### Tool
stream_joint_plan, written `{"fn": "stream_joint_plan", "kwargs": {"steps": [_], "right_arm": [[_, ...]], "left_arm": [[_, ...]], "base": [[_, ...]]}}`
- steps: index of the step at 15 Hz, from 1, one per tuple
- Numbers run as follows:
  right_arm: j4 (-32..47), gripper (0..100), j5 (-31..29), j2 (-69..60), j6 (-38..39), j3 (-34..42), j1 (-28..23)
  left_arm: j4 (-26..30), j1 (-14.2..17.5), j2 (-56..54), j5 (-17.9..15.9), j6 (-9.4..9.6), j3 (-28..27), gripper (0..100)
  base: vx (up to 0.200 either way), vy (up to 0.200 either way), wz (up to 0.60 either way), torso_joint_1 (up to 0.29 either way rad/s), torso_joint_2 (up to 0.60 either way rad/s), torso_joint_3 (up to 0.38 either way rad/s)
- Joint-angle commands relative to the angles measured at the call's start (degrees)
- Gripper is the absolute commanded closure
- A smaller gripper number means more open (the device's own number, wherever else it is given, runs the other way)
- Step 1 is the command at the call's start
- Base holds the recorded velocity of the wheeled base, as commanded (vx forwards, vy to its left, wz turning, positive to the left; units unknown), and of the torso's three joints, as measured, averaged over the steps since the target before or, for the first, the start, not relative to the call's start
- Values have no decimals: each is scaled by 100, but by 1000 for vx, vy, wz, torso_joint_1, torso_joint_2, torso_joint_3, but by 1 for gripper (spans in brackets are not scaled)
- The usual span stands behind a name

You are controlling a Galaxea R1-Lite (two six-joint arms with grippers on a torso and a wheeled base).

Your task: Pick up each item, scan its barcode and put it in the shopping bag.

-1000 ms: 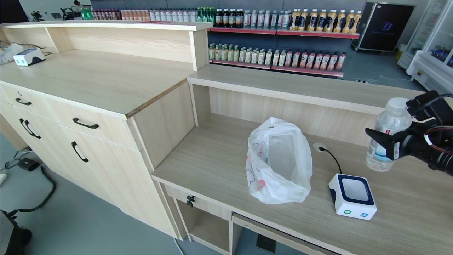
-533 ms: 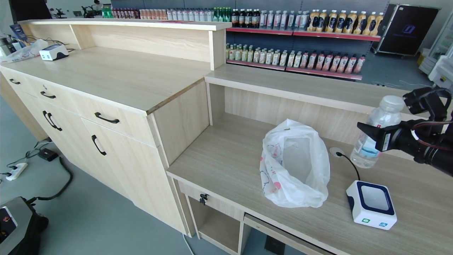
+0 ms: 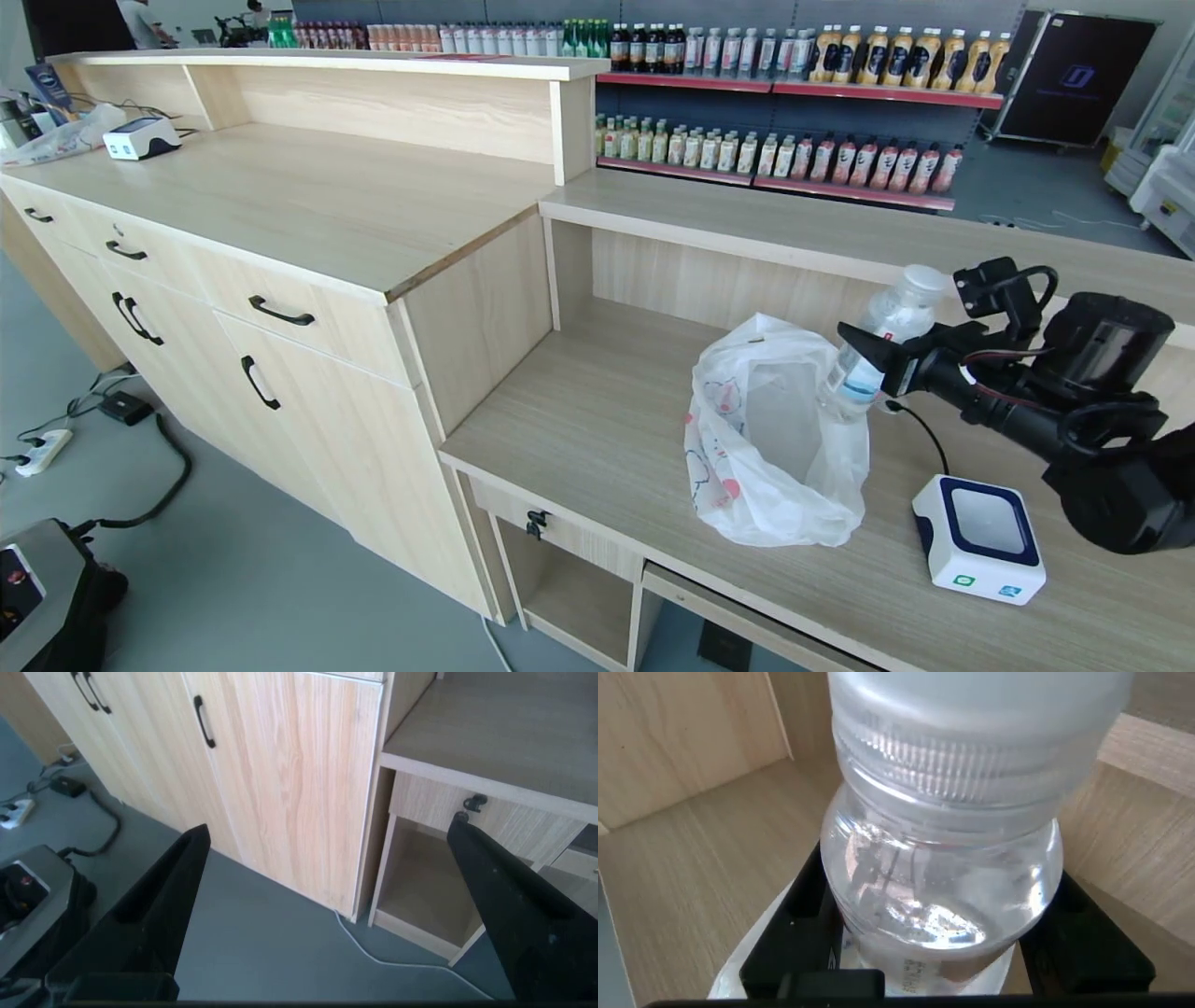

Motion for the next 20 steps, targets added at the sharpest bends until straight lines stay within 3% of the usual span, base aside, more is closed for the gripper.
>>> {"fn": "stream_joint_plan", "kwargs": {"steps": [1,20], "right_arm": [[-160,100,86,761,-131,-240,50],[-186,100,95,2633,-184,-2490,209]], "left_arm": [[0,0,-2,2,0,0,0],[0,0,-2,2,0,0,0]], "base": [[0,0,0,0,0,0],[0,0,0,0,0,0]]}}
